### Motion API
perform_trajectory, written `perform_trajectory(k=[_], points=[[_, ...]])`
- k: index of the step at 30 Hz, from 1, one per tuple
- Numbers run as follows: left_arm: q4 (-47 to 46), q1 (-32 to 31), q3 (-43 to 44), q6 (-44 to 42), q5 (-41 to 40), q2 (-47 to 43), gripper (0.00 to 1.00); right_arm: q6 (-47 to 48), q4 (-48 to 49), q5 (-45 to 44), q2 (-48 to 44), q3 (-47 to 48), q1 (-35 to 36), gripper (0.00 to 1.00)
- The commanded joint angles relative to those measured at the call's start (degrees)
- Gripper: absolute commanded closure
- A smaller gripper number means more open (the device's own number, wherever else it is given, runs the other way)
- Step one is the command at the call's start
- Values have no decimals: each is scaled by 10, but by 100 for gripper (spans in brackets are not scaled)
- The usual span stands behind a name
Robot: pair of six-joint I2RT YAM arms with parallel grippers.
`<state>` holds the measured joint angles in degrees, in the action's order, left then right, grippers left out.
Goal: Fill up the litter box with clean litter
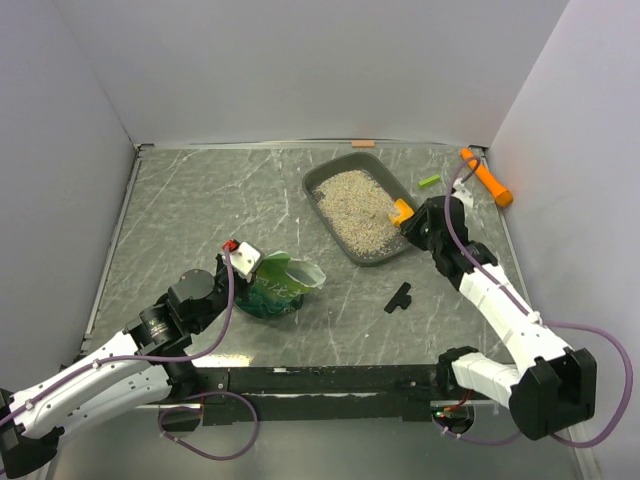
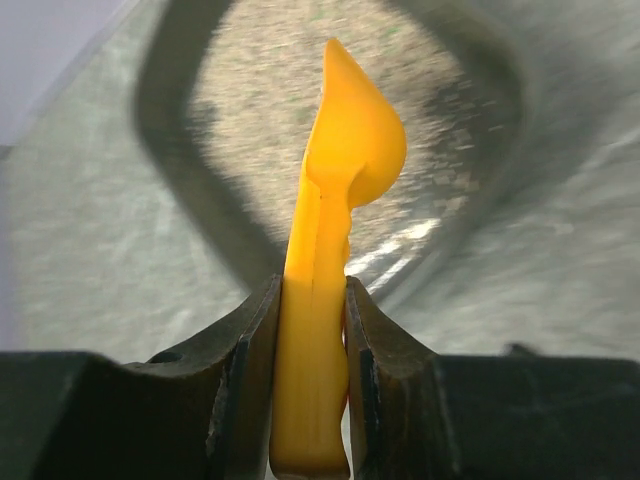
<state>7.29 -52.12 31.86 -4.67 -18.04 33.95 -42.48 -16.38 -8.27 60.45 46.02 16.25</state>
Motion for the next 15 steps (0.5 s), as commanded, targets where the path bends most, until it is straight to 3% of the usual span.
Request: perform_trajectory(k=[1, 5, 10, 15], points=[[4, 0, 22, 13, -22, 1, 99, 98, -66, -77, 30, 79, 9, 100], [6, 0, 23, 14, -21, 3, 99, 135, -89, -106, 42, 105, 35, 100], [7, 0, 23, 14, -22, 2, 99, 187, -136, -201, 66, 165, 123, 100], [8, -1, 24, 14, -23, -3, 99, 222, -191, -224, 69, 224, 182, 100]])
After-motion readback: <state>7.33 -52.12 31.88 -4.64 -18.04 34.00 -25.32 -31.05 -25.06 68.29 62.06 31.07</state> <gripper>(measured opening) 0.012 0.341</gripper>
